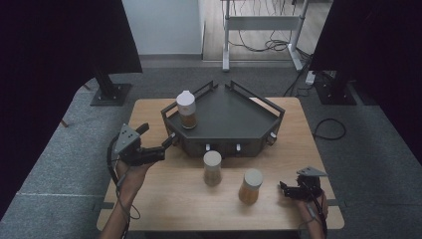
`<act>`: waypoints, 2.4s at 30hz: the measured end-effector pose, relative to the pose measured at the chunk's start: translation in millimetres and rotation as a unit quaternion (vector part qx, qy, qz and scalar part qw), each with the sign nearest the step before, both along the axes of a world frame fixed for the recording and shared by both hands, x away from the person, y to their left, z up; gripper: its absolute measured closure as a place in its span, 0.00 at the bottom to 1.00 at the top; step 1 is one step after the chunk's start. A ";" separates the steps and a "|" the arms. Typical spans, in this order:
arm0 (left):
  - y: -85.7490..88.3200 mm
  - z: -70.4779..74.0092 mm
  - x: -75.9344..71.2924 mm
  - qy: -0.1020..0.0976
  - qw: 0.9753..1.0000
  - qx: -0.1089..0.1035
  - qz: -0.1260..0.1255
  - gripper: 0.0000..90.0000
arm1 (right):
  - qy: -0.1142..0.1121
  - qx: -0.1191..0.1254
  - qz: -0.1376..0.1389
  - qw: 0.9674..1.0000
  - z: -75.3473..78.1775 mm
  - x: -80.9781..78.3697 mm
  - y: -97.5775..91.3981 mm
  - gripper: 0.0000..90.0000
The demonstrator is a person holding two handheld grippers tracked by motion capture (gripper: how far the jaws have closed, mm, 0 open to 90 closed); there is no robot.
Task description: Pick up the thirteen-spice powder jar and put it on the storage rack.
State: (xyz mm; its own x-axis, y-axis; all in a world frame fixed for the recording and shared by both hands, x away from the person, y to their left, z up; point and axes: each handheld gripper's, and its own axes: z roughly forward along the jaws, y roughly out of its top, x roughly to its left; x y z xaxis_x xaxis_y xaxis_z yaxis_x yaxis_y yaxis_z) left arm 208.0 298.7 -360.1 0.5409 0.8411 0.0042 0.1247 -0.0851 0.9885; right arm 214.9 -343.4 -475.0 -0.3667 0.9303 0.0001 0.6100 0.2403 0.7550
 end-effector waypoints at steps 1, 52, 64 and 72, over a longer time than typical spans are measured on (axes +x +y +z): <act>0.2 -0.1 -1.4 0.000 1.000 0.001 0.000 0.05 | 0.000 0.000 0.000 1.000 0.0 0.0 0.0 0.09; 4.2 -58.8 -37.7 0.054 0.998 0.038 0.006 0.05 | 0.000 0.000 -0.001 1.000 -0.2 -0.4 0.5 0.09; -1.3 -74.5 -37.1 0.071 0.996 0.052 0.008 0.06 | 0.000 0.000 0.000 1.000 -0.2 -0.5 0.5 0.09; -4.2 -85.2 -36.9 0.084 0.995 0.058 0.011 0.06 | 0.000 0.000 0.000 1.000 -0.2 -0.6 0.5 0.09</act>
State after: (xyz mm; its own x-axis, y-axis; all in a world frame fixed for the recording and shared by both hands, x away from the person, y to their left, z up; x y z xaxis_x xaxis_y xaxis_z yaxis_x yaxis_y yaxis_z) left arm 171.1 294.5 -445.3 0.5242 0.8515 0.0141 0.2898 -0.1939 0.9373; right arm 214.3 -342.9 -475.2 -0.3668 0.9303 0.0001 0.6095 0.2403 0.7555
